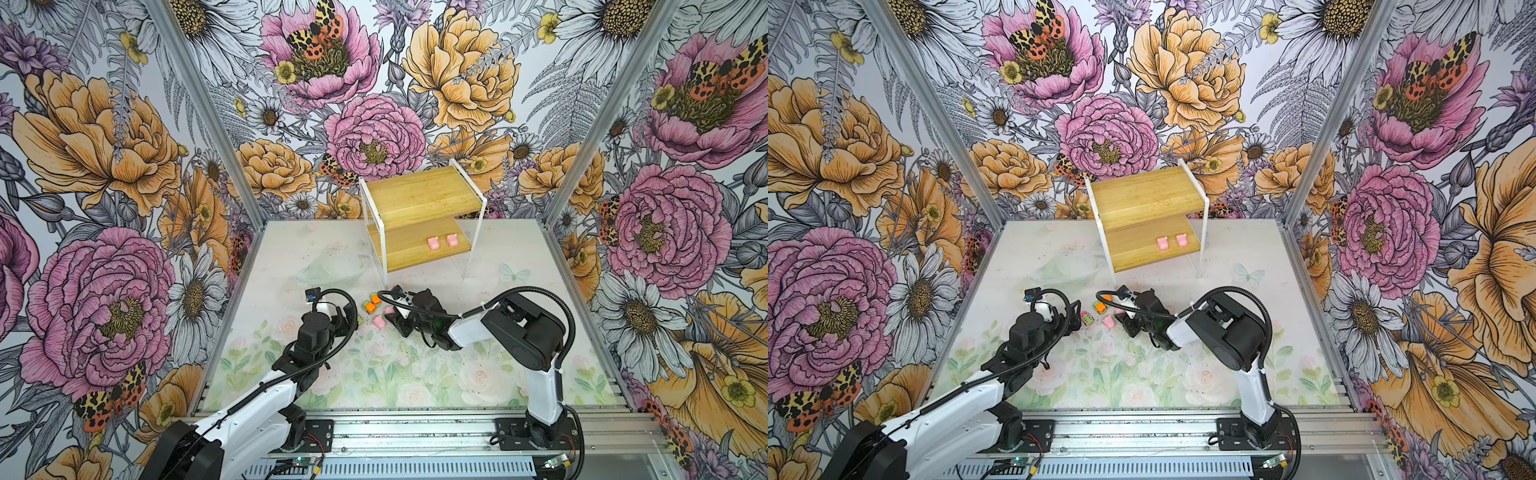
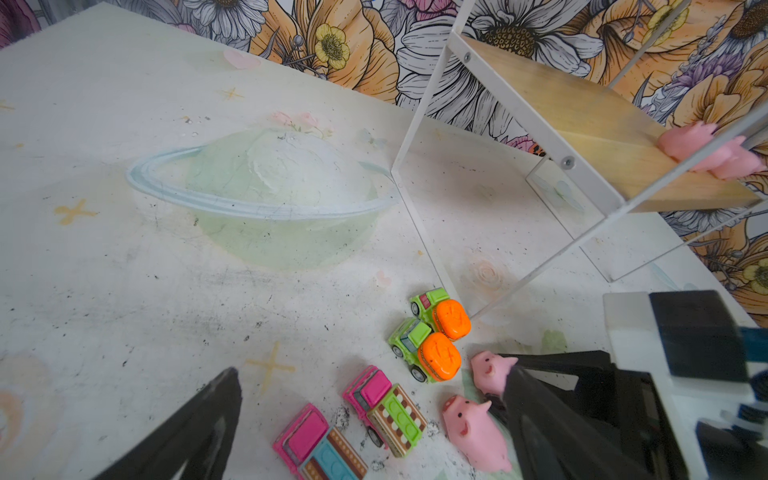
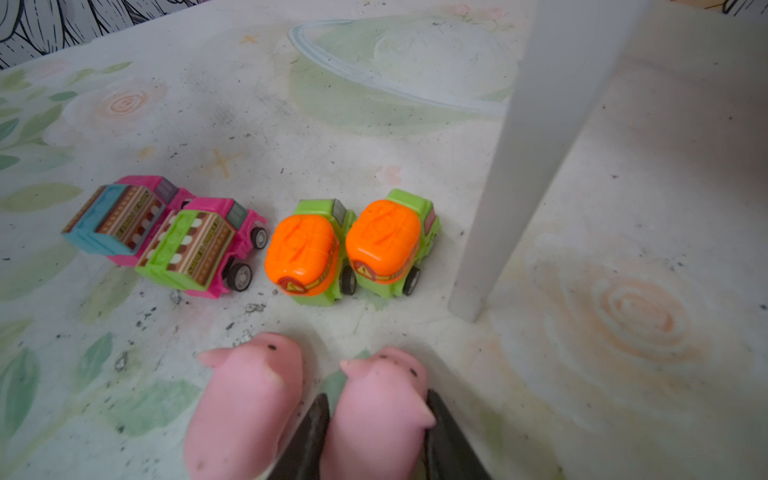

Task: Place and organize the plastic toys onto the shelf
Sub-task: 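Move the right gripper down over the remaining pink pigs, then grasp a pink pig with the right gripper and carry it to the lower shelf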

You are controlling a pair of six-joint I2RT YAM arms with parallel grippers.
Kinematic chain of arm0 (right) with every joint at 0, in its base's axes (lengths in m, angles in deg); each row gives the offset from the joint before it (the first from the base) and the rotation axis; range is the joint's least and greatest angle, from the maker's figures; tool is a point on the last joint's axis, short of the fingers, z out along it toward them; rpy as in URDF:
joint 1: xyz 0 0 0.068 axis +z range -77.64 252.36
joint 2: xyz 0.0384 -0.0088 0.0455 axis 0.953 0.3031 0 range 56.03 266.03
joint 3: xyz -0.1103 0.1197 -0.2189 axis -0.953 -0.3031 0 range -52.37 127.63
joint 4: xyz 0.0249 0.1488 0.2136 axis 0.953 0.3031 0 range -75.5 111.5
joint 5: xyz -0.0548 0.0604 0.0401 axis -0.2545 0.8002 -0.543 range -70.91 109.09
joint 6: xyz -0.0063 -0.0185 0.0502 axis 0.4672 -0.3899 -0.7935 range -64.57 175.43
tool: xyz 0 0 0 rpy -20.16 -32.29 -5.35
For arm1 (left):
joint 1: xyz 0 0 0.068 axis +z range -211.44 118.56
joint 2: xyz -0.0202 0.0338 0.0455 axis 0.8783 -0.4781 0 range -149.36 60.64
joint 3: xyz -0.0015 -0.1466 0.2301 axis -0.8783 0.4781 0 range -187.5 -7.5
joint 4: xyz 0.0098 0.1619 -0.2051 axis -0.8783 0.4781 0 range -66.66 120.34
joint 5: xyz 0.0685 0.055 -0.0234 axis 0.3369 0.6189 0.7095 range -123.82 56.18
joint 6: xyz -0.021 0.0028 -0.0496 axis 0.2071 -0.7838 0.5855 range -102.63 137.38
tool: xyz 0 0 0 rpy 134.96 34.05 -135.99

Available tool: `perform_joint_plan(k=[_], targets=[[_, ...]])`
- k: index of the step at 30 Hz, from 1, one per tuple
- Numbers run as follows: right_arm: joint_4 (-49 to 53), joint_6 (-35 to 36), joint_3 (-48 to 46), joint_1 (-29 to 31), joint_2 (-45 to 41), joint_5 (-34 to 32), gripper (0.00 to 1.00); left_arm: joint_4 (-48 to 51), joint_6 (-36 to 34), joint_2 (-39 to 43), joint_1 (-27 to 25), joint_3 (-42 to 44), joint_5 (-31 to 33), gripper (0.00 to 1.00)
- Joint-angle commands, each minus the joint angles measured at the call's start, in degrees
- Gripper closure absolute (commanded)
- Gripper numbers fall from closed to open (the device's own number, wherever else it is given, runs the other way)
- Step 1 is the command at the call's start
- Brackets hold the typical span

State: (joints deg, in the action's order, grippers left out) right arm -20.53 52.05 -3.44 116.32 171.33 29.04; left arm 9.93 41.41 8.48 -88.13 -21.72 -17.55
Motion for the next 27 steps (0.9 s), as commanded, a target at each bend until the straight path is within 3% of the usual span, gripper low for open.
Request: perform_joint_plan(k=[1,11,19,27], targets=[[-2.71,1.26,-1.16,0.29,-0.17,2.45,0.67,-0.15,-0.48,-0.13,0.68,0.86,0.16,0.01],[-5.83,-0.09,-5.67,-1.47,-5.22,5.40,0.76,-0.11,-0.47,-0.22,0.82,0.81,-0.10,0.01],[-6.19,-3.03,-11.25,-7.01,-20.15,3.75,0.75,-0.13,-0.74,-0.22,1.03,0.68,-0.46,0.01],[2.59,-1.82,-4.20,-11.73,-26.20,-2.78,0.72,-0.47,-0.91,-0.48,1.27,0.55,-0.96,0.01]])
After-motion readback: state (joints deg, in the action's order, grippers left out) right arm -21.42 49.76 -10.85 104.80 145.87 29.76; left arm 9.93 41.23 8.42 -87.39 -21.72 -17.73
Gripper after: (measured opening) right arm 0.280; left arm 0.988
